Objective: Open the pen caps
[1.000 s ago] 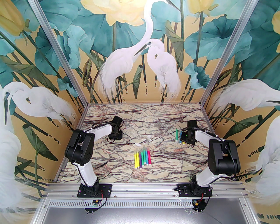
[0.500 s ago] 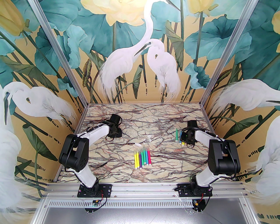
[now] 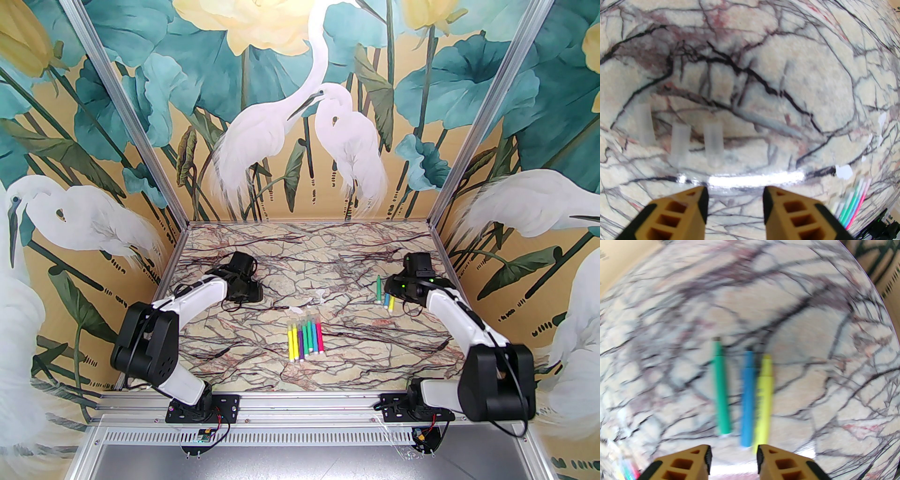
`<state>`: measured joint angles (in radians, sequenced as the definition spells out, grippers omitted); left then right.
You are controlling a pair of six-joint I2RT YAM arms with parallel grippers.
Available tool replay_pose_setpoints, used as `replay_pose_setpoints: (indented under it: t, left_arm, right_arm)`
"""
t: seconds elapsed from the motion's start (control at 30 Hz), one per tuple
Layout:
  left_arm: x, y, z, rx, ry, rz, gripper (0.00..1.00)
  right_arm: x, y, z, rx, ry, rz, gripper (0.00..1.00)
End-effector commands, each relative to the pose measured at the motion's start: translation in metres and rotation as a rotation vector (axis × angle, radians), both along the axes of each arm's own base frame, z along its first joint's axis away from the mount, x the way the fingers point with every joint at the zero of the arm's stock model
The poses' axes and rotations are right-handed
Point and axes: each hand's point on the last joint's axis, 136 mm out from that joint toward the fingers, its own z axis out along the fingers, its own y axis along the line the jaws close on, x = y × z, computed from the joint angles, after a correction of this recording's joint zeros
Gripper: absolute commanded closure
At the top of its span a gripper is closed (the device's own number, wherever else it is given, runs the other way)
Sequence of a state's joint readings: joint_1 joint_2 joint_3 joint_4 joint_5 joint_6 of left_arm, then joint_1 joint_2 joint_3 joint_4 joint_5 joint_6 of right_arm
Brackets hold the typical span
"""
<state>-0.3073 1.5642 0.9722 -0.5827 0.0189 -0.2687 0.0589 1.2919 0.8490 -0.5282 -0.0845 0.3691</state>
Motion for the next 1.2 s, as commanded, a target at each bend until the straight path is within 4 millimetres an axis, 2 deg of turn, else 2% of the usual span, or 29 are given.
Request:
replay_pose_setpoints:
  t: [0.0, 0.17, 0.47, 0.8, 0.97, 1.17]
  left_arm:
    - [-0.002, -0.004, 0.010, -0.052, -0.054, -0.019, 0.48]
    - [-0.009, -0.007, 0.018, -0.111, -0.124, -0.015, 0.36]
    - [-0.020, -0.005, 0.032, -0.157, -0.220, 0.000, 0.29]
    - [-0.021, -0.004, 0.036, -0.174, -0.243, 0.018, 0.28]
    - [-0.022, -0.003, 0.038, -0.181, -0.261, 0.029, 0.27]
    - [-0.025, -0.002, 0.041, -0.194, -0.274, 0.035, 0.26]
  right_arm:
    - [-0.020, 0.024, -0.004, 0.009, 0.035, 0.078, 0.58]
    - [-0.037, 0.059, 0.000, 0.028, 0.031, 0.177, 0.57]
    - [-0.066, 0.109, -0.005, 0.034, 0.061, 0.322, 0.56]
    - [-0.098, 0.175, -0.035, 0.046, 0.132, 0.506, 0.56]
    - [-0.110, 0.195, -0.051, 0.035, 0.169, 0.553, 0.57]
    - [-0.118, 0.210, -0.065, 0.019, 0.194, 0.571, 0.57]
